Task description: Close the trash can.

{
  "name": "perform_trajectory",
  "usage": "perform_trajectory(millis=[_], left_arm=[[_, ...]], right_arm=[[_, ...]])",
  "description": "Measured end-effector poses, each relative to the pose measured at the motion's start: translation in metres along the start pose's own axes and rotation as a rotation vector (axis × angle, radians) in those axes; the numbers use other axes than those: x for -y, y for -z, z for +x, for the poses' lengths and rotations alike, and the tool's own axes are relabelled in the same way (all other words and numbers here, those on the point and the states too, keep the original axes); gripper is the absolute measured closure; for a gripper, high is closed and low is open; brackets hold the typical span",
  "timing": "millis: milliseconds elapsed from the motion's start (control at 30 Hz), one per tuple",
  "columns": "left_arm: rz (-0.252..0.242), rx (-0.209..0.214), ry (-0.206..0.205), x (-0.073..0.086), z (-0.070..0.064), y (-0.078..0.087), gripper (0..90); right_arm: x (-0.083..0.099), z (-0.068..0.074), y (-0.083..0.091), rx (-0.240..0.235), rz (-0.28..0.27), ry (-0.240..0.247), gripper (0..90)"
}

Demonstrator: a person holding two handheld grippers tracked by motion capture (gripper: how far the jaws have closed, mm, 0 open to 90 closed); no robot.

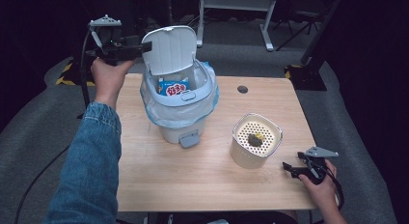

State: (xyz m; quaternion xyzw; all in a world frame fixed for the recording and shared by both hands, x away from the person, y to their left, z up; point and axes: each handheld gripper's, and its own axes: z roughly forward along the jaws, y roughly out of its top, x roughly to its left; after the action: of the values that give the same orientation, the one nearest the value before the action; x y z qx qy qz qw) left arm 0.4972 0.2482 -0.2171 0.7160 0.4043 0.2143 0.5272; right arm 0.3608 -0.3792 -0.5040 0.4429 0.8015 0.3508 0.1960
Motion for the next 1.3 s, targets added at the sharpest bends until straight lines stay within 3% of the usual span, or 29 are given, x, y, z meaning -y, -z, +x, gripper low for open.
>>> perform_trajectory(millis=[167,267,333,633,767,1000,1100,1300], left_arm=[[0.036,0.034,-0.039,0.001,-0.007,-0.005,41.3],[0.036,0.082,-0.025,0.001,-0.009,0.0,41.7],[0.042,0.103,-0.04,0.002,-0.011,0.003,41.7],[0.074,0.187,-0.084,0.01,-0.035,0.013,39.5],[0.119,0.185,-0.13,0.018,-0.052,0.007,39.5],[0.148,0.256,-0.129,0.033,-0.07,-0.003,39.2],[0.145,0.283,-0.09,0.037,-0.072,-0.006,39.6],[0.196,0.265,-0.054,0.046,-0.074,-0.02,42.9]], right_arm=[[0.0,0.0,0.0,0.001,-0.001,0.0,15.3],[0.0,0.0,0.0,0.0,0.001,0.003,15.3],[0.0,0.0,0.0,0.0,0.001,0.003,15.3],[0.0,0.0,0.0,0.002,0.0,0.002,15.3],[0.0,0.0,0.0,0.002,-0.001,0.003,15.3],[0.0,0.0,0.0,0.002,-0.001,0.003,15.3],[0.0,0.0,0.0,0.002,-0.001,0.003,15.3],[0.0,0.0,0.0,0.002,-0.001,0.002,15.3]])
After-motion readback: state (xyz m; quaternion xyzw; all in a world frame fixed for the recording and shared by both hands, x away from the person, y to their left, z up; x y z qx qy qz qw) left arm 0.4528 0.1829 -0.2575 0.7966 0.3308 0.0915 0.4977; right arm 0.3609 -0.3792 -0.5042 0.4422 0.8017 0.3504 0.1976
